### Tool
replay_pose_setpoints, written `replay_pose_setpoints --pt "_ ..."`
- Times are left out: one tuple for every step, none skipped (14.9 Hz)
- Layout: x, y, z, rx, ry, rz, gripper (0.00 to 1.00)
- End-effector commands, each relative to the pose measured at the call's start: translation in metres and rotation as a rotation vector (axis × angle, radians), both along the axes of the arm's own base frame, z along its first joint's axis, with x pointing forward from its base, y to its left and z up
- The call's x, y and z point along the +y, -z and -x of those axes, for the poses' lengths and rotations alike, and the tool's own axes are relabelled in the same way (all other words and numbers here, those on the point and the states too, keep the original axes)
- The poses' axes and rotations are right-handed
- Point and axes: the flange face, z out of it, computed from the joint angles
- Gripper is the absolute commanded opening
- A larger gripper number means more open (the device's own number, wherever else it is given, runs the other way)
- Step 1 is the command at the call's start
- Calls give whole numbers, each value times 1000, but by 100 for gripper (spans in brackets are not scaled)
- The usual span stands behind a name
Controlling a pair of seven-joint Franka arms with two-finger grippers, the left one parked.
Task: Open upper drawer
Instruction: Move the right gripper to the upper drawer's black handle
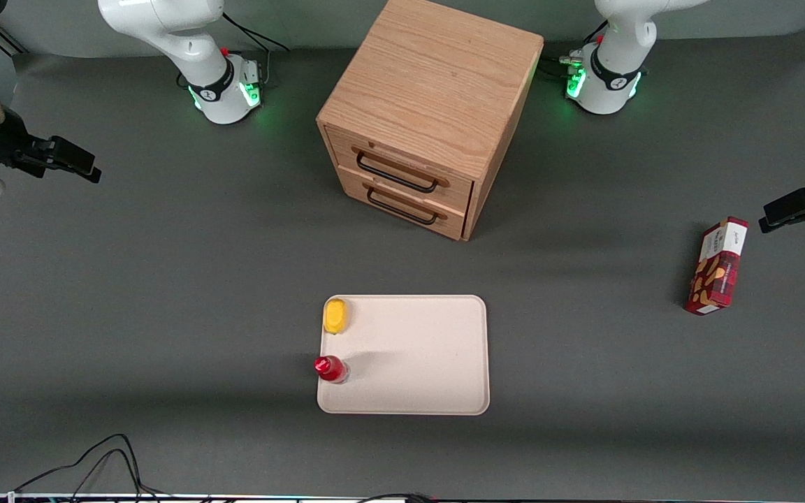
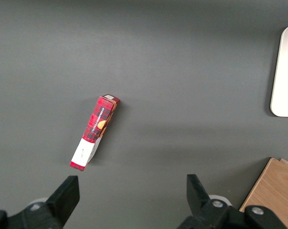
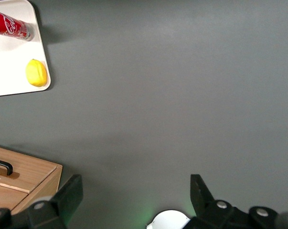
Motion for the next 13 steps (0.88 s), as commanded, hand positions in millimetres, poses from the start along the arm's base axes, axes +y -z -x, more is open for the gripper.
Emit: replay_pose_setpoints --pt "-1 -7 -1 2 13 11 100" --pt "-2 -9 -2 -3 21 11 100" --pt "-1 -8 -5 -3 12 13 100" --pt "-1 -10 -7 -3 11 13 100" --pt "0 -9 -6 8 19 13 100" --pt "0 -10 -5 11 20 15 100" --pt "-1 -9 -4 23 7 14 100" --pt "1 -8 -1 46 -8 12 100" --pt "5 -6 3 79 -73 6 100" --pt "8 -7 6 97 -181 -10 100" --pt "13 -9 7 97 -279 -23 100" --pt "14 -6 7 112 -357 -35 100" --pt "21 0 -1 120 -425 -45 100"
